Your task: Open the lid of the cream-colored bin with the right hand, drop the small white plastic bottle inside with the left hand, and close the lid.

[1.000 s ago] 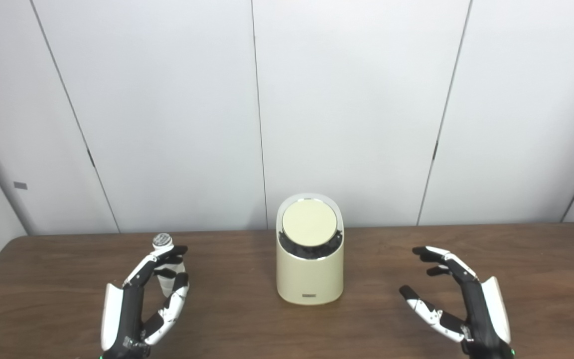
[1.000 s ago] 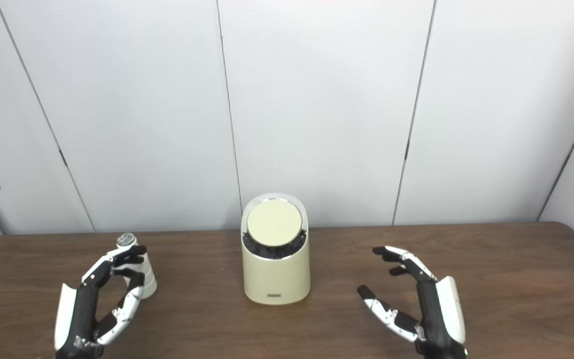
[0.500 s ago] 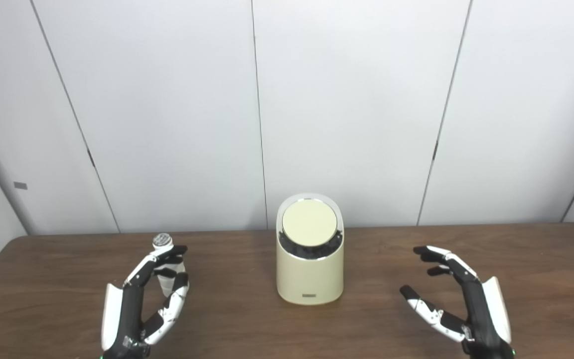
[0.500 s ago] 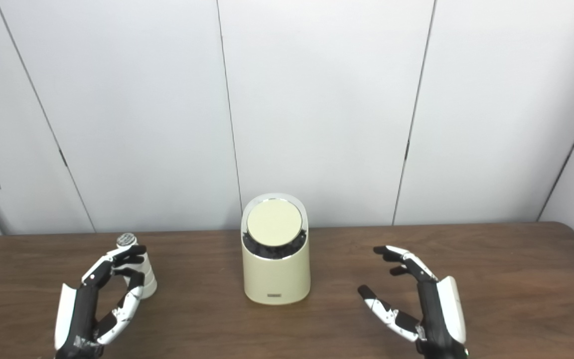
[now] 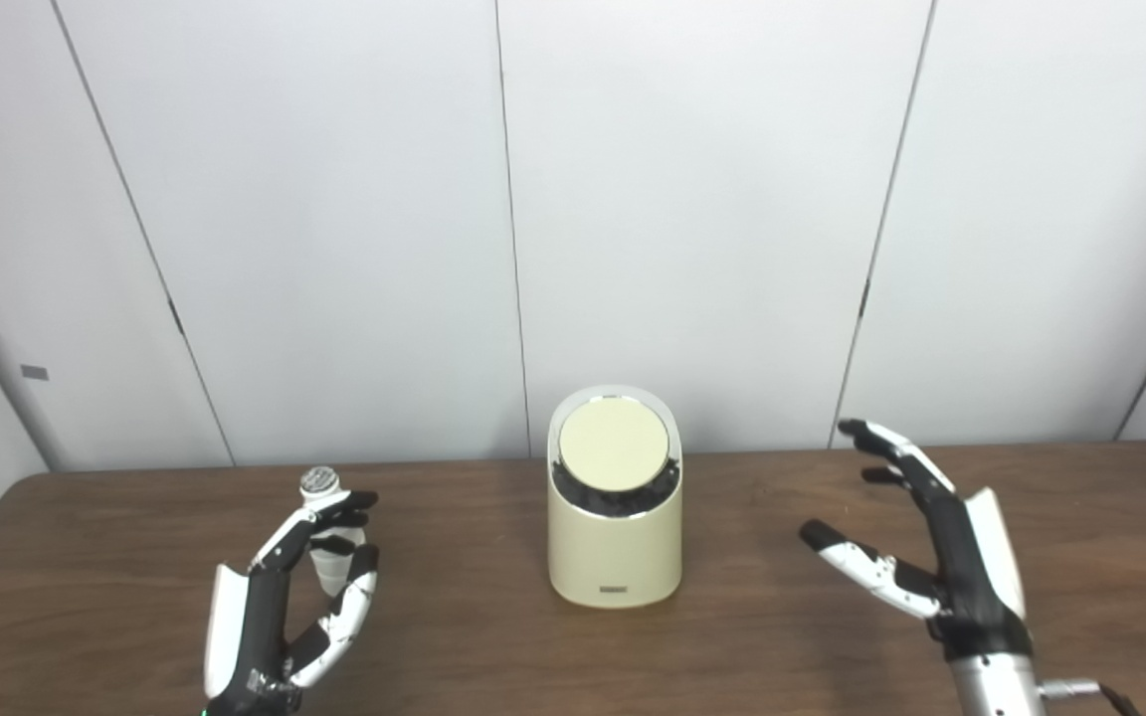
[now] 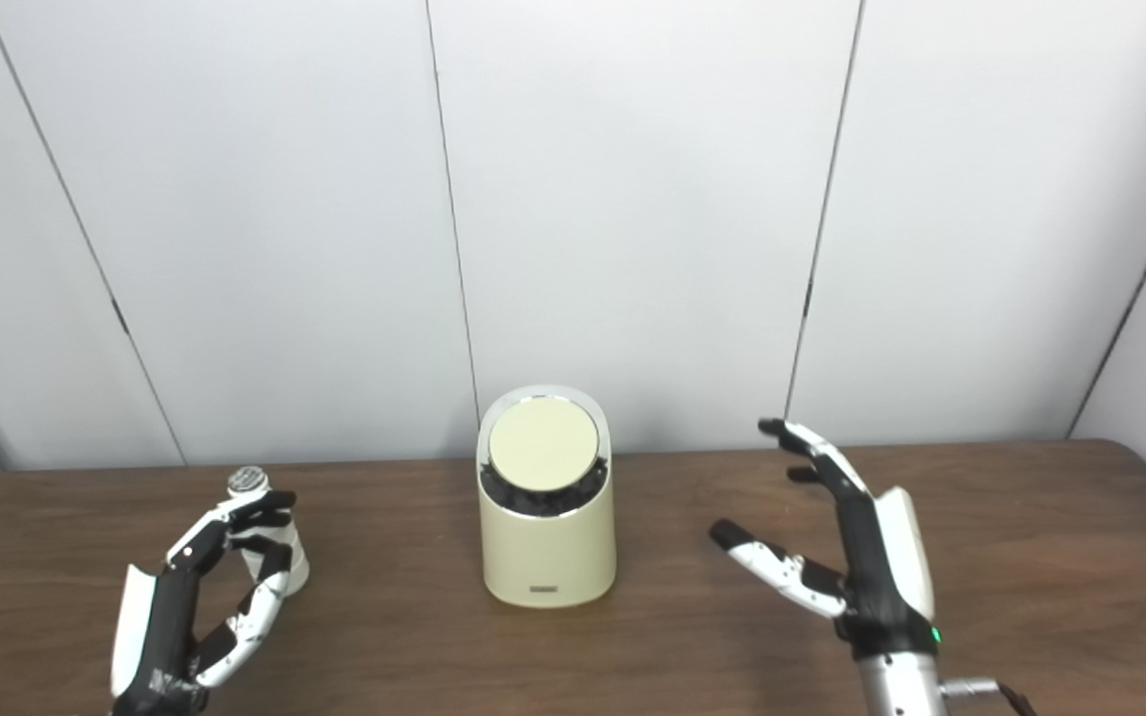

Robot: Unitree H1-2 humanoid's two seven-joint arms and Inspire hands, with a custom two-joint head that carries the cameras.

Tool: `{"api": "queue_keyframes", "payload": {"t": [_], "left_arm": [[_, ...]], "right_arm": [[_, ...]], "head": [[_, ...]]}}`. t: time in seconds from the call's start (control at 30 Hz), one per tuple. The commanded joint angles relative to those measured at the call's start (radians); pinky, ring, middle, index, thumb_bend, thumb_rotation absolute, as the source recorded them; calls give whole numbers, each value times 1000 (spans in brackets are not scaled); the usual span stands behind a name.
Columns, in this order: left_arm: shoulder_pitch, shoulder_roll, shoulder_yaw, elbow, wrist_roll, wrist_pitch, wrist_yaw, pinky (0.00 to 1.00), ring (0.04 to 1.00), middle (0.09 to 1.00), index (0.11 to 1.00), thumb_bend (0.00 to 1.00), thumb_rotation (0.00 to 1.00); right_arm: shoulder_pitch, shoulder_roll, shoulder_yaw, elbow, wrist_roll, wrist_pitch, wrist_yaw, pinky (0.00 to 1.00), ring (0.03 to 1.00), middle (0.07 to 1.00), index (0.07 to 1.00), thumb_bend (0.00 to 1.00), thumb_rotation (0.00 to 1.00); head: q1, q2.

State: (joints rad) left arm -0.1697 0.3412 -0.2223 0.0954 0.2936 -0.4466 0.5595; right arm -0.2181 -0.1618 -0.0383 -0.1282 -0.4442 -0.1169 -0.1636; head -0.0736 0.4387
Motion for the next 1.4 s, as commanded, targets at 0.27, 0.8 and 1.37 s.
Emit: {"api": "queue_keyframes", "payload": {"t": [0.27, 0.8, 1.37], "left_arm": [[-30, 5, 11, -24, -12, -23, -13, 568, 678, 720, 710, 260, 359], [-26, -13, 20, -32, -4, -23, -24, 567, 681, 721, 707, 270, 413], [-13, -17, 40, -53, -17, -23, -56, 570, 680, 722, 707, 264, 415]], "right_arm": [[-164, -9, 40, -132, -88, 234, 120, 838, 921, 954, 930, 889, 865], [-310, 35, 120, -114, -213, 415, 123, 862, 973, 1000, 993, 997, 752], [-353, 46, 199, -73, -247, 460, 161, 857, 993, 1000, 1000, 972, 651]], "head": [[5, 3], [15, 8], [18, 20]]}}
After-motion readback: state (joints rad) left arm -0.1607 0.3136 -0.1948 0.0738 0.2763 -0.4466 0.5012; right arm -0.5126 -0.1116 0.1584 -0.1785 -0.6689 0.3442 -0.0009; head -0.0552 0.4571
